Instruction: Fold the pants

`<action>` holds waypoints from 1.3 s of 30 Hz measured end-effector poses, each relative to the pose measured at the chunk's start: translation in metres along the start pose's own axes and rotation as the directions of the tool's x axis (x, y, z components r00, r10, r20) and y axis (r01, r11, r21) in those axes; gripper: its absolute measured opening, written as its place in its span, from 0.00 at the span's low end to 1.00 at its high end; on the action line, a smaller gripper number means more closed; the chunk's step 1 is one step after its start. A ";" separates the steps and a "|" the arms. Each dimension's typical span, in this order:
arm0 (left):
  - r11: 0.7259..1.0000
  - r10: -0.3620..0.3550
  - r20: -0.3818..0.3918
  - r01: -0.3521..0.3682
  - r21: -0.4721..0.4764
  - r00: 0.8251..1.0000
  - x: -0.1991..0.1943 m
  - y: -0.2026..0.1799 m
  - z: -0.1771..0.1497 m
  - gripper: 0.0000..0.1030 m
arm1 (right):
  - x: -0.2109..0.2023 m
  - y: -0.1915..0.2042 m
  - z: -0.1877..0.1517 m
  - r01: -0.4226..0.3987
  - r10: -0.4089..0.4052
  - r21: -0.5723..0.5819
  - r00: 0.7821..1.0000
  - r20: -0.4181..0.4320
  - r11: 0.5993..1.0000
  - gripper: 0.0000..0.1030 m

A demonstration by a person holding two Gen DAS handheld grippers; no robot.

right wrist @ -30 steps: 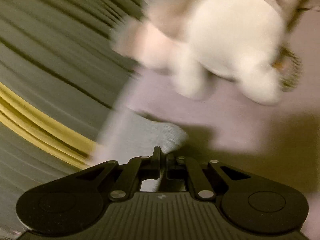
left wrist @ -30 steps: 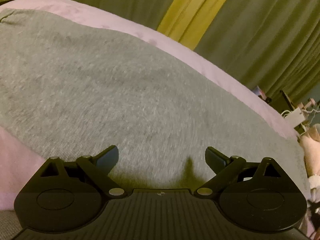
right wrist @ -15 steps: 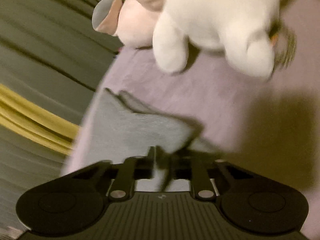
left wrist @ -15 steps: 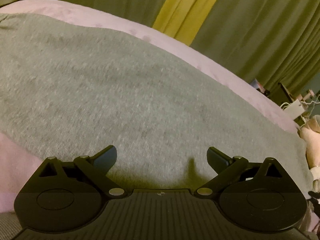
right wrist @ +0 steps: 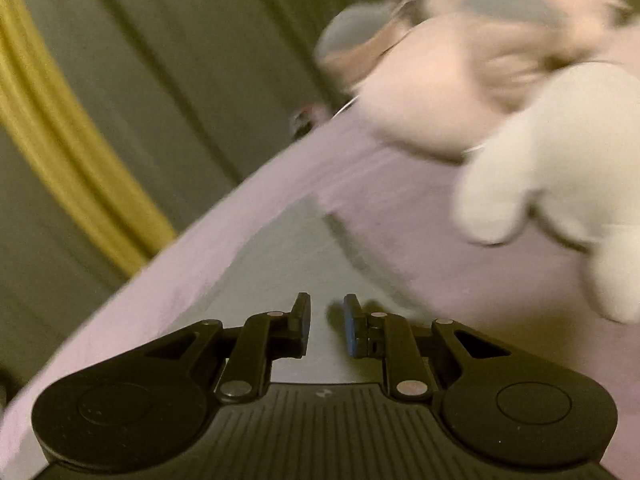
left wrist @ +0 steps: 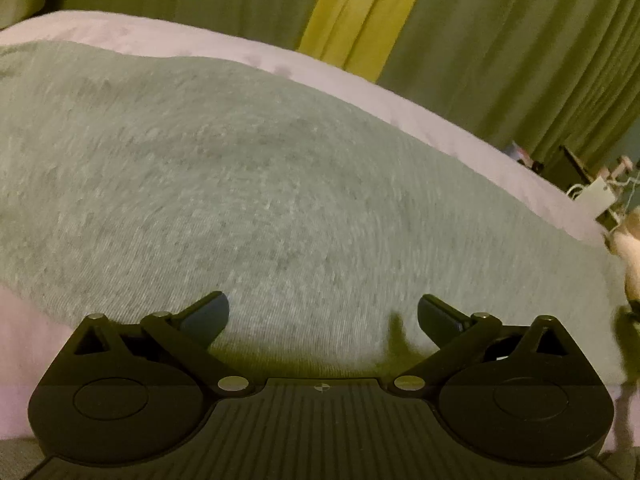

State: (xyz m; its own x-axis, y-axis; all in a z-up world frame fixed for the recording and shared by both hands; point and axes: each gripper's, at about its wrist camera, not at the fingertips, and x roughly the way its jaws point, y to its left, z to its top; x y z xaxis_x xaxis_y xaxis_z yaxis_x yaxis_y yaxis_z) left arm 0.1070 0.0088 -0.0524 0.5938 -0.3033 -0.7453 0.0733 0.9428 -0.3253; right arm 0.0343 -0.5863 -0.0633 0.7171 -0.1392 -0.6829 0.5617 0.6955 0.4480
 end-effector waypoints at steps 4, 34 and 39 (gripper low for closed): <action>1.000 0.001 0.000 -0.001 0.000 1.000 0.000 0.000 -0.001 1.00 | 0.032 -0.004 0.002 0.033 -0.037 -0.051 0.995 -0.093 0.998 0.12; 1.000 0.002 -0.003 -0.002 0.008 1.000 -0.001 -0.002 0.001 1.00 | -0.069 -0.135 -0.060 -0.124 0.170 0.620 0.985 -0.014 0.774 0.34; 0.999 -0.023 -0.001 0.023 -0.028 1.000 -0.005 0.002 0.001 1.00 | -0.069 -0.136 -0.066 -0.151 0.176 0.655 0.984 0.028 0.740 0.31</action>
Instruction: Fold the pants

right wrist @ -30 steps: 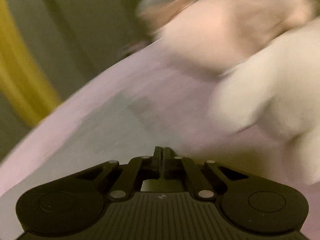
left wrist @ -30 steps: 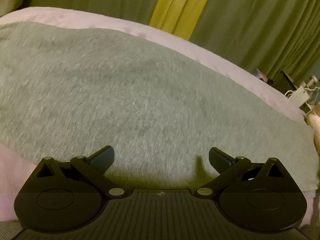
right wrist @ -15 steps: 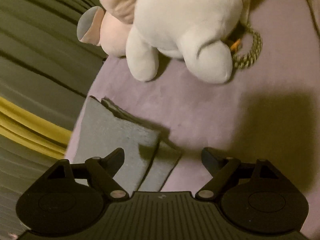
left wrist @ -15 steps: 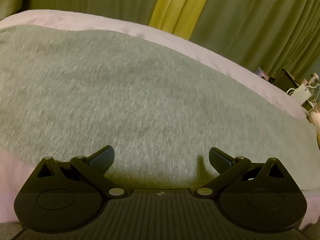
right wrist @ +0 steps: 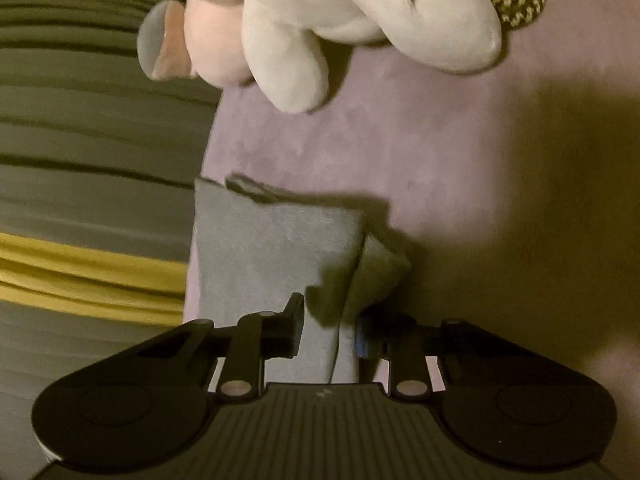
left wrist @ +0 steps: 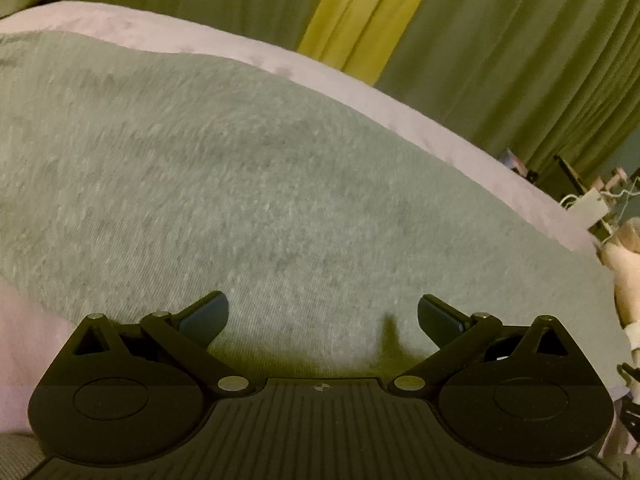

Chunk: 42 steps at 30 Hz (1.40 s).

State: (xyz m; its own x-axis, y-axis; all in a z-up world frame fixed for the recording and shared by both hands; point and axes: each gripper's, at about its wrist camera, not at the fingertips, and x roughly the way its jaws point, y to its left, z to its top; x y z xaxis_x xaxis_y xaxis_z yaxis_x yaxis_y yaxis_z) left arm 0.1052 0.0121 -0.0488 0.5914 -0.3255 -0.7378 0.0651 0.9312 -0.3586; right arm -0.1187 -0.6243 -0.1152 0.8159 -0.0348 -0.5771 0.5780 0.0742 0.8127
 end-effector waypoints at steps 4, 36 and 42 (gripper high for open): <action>1.000 0.009 -0.003 -0.009 0.013 1.000 0.001 -0.003 -0.001 1.00 | 0.008 0.008 -0.004 0.023 -0.023 -0.026 1.000 0.013 0.999 0.39; 0.978 -0.143 0.007 0.143 -0.155 0.990 -0.018 0.018 0.005 1.00 | 0.067 0.135 -0.330 -0.357 -0.045 -0.705 0.875 -0.482 0.612 0.14; 0.927 -0.249 -0.037 0.227 -0.300 0.968 -0.001 0.020 0.021 1.00 | 0.090 0.145 -0.327 -0.423 -0.077 -0.694 0.822 -0.565 0.582 0.41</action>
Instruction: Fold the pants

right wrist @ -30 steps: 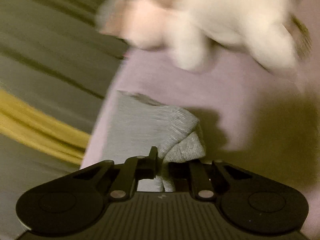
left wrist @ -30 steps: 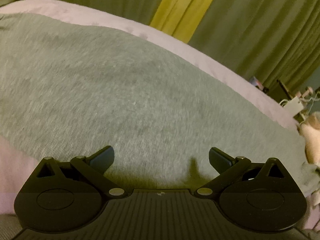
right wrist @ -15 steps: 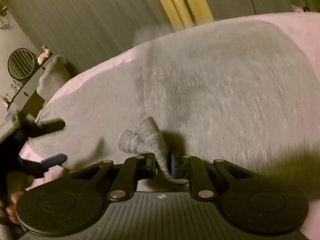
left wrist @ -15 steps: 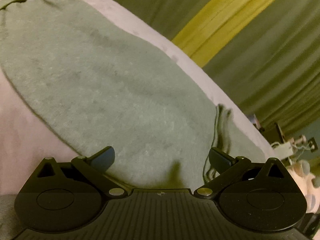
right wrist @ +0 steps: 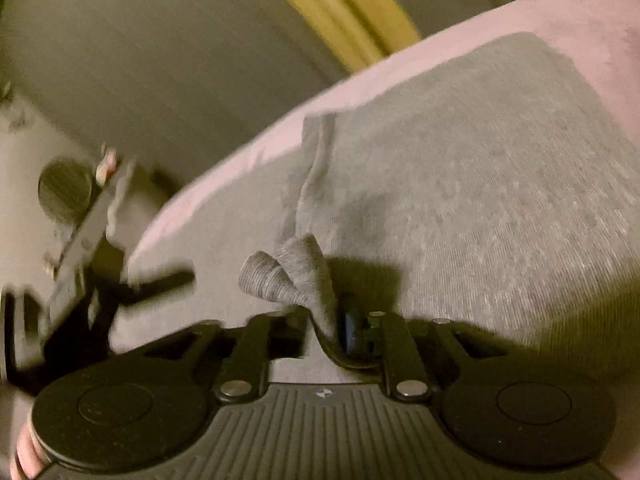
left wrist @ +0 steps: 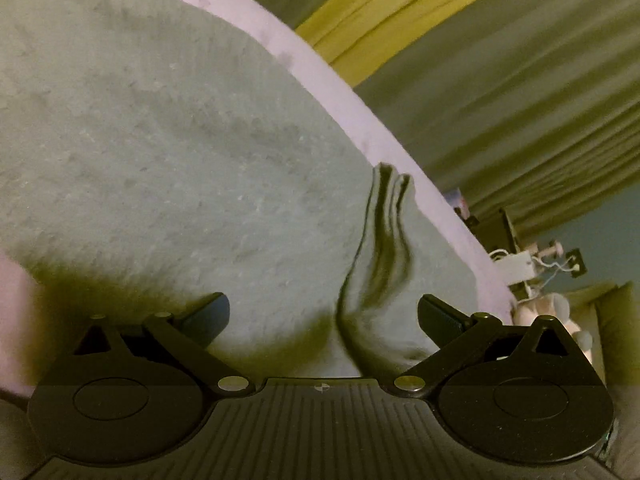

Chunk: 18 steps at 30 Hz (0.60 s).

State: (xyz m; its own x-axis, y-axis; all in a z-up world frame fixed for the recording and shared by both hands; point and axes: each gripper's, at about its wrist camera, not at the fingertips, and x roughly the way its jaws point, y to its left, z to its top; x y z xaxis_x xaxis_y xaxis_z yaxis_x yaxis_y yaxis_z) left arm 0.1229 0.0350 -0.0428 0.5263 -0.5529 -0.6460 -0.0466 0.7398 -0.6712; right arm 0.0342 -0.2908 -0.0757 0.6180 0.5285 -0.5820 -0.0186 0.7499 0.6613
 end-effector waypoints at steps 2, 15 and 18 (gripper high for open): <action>0.999 0.015 -0.008 -0.014 0.032 1.000 0.005 -0.006 0.004 1.00 | -0.015 -0.001 0.000 -0.026 0.026 -0.010 0.999 0.027 1.000 0.60; 0.972 0.088 -0.143 -0.053 0.228 0.986 0.090 -0.067 0.006 1.00 | -0.059 -0.034 0.007 0.360 -0.342 -0.020 0.901 0.266 0.933 0.94; 0.965 0.118 -0.133 -0.082 0.249 0.984 0.100 -0.076 0.004 1.00 | -0.064 -0.043 0.007 0.347 -0.334 -0.005 0.905 0.262 0.938 0.95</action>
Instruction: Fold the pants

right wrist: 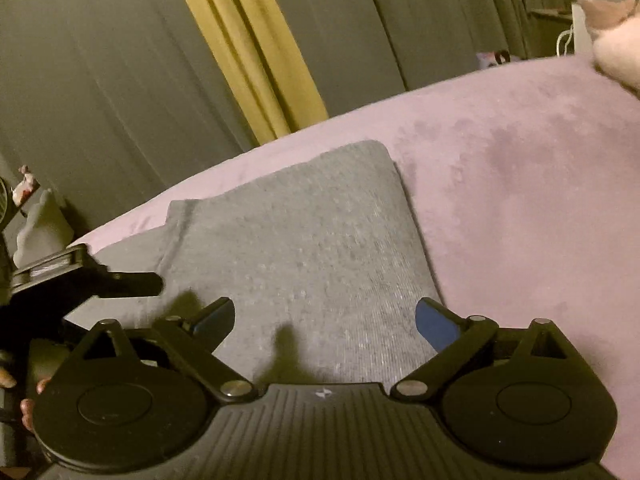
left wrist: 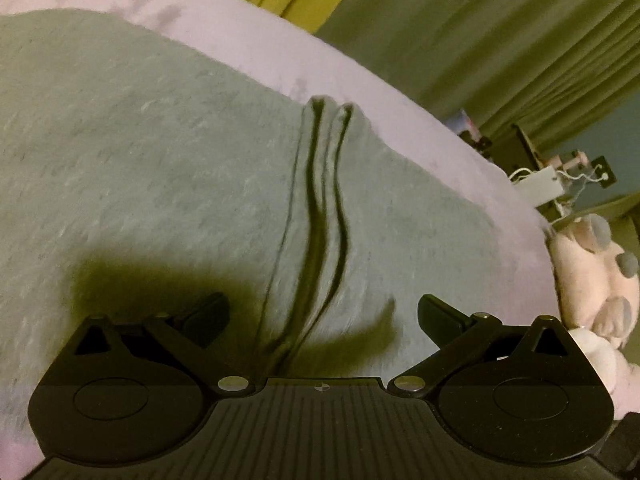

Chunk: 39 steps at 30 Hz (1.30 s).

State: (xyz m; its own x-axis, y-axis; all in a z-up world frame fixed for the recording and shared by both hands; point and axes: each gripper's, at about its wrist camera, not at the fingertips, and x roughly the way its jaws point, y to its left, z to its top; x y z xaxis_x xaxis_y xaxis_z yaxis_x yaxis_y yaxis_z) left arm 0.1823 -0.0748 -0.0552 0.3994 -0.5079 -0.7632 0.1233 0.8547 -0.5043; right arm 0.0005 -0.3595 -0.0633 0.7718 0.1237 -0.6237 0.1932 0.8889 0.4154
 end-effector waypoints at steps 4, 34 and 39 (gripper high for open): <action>0.997 0.043 0.015 -0.043 0.060 0.999 0.004 -0.014 -0.003 1.00 | 0.003 -0.005 -0.002 0.001 -0.001 0.010 1.000 -0.009 1.000 0.96; 1.000 -0.008 -0.038 0.009 0.023 0.999 0.013 -0.013 0.007 0.30 | 0.015 -0.020 -0.007 0.082 -0.078 0.074 0.996 -0.047 0.994 0.96; 0.996 -0.068 0.011 0.067 0.050 0.998 0.006 -0.009 0.004 0.21 | 0.017 -0.017 -0.006 0.095 -0.092 0.054 0.994 -0.060 0.994 0.96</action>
State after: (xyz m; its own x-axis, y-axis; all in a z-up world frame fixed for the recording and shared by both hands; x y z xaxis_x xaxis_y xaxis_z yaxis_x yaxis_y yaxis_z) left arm 0.1875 -0.0854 -0.0530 0.3996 -0.5636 -0.7229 0.1951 0.8229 -0.5337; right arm 0.0067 -0.3700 -0.0851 0.7127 0.0678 -0.6981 0.2981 0.8717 0.3889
